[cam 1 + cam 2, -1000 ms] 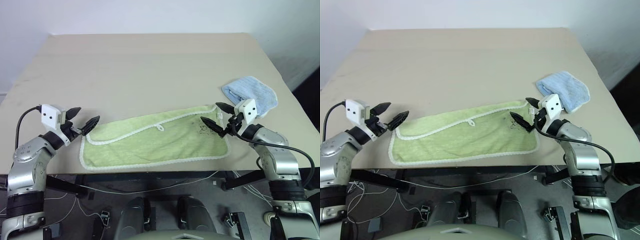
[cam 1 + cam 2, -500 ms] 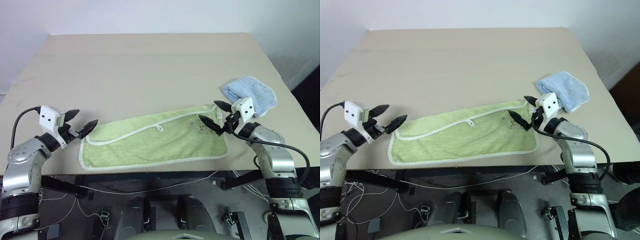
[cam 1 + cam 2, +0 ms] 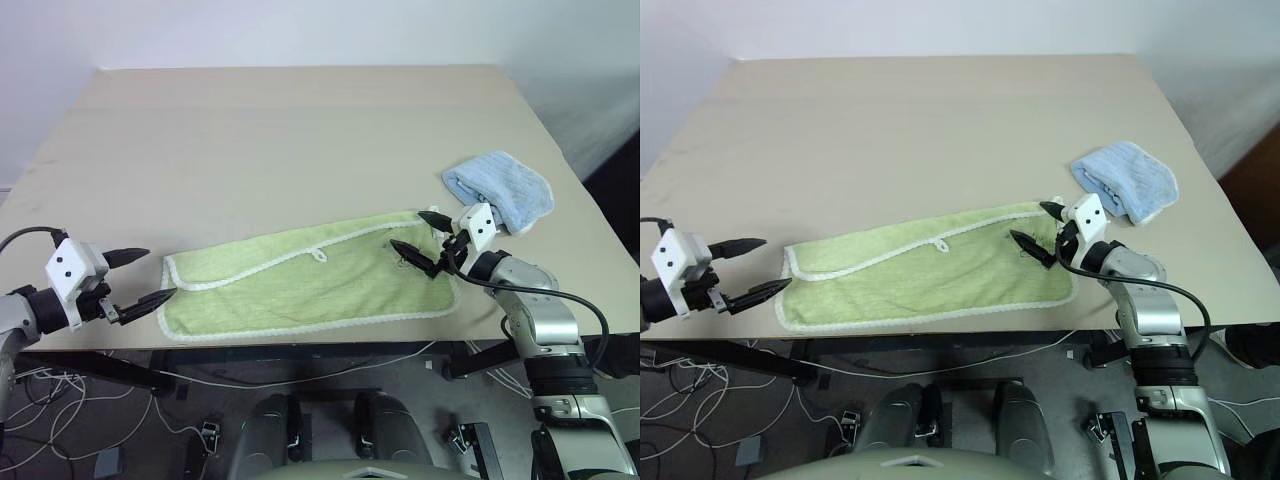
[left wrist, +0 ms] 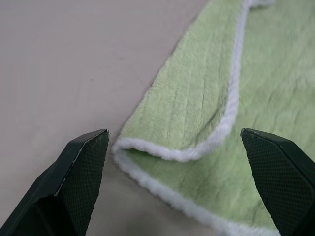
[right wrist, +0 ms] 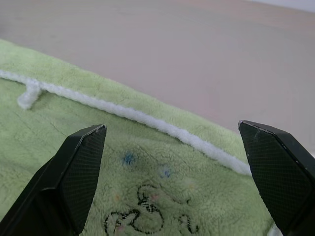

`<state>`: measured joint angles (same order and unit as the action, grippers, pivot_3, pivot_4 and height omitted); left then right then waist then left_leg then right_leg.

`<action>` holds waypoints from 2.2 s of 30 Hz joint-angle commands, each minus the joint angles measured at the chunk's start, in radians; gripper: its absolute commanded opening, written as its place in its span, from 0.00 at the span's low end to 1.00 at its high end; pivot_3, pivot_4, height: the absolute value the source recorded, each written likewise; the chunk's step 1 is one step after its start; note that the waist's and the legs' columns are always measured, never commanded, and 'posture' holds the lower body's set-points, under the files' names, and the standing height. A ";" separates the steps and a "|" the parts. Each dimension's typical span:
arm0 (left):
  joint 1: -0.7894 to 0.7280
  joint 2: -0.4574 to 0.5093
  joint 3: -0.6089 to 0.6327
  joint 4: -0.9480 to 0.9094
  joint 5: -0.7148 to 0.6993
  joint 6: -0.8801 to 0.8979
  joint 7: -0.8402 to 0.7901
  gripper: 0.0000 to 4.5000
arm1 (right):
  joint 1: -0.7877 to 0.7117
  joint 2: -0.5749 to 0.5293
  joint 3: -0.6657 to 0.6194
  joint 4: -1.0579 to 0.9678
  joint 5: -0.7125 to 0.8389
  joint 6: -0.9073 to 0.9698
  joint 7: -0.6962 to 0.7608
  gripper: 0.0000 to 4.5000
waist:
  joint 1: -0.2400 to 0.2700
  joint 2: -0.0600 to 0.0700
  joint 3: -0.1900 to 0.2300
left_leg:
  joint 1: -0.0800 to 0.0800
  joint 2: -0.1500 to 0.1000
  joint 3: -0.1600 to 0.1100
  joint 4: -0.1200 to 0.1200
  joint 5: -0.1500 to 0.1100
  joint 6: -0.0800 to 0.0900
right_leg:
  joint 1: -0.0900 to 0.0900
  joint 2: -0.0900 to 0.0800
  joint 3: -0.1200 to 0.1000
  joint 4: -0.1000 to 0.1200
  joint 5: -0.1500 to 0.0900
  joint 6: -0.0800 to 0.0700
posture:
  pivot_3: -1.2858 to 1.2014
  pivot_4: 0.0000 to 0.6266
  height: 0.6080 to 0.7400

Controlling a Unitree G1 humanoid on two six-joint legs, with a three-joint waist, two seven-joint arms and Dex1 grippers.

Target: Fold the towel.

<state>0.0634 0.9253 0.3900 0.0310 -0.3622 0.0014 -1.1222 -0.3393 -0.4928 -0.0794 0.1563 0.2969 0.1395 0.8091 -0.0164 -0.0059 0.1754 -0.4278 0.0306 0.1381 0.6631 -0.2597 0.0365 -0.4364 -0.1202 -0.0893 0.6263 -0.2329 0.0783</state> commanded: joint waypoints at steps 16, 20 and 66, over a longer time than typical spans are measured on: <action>-0.201 -0.006 -0.261 0.178 0.281 -0.309 0.061 1.00 | 0.006 -0.004 -0.010 -0.046 0.008 -0.010 -0.021 1.00 | 0.001 0.000 0.000 | -0.001 0.000 0.001 -0.001 0.000 0.000 | 0.000 0.001 0.000 0.000 0.001 0.000 | 0.52 0.24 1.00; -0.227 -0.001 -0.283 0.215 0.286 -0.322 0.055 1.00 | 0.022 -0.007 -0.015 -0.064 0.010 -0.006 -0.030 1.00 | 0.000 0.000 0.000 | -0.001 0.000 0.001 -0.001 0.002 0.003 | 0.001 0.002 0.000 0.001 0.002 0.003 | 0.52 0.24 1.00; -0.131 -0.099 -0.161 0.036 0.027 -0.029 0.106 0.00 | -0.430 -0.264 0.407 0.688 -0.906 -0.820 -0.558 0.81 | -0.007 0.000 0.000 | 0.001 0.000 0.003 0.001 0.006 -0.003 | 0.002 0.005 0.001 0.002 0.001 0.004 | 0.52 0.24 1.00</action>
<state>-0.0752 0.8250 0.2121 0.0993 -0.3343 -0.0271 -1.0226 -0.7493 -0.7311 0.3192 0.8253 -0.5892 -0.6647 0.2696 -0.0236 -0.0057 0.1757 -0.4271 0.0306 0.1412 0.6641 -0.2535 0.0333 -0.4341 -0.1155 -0.0887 0.6287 -0.2320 0.0828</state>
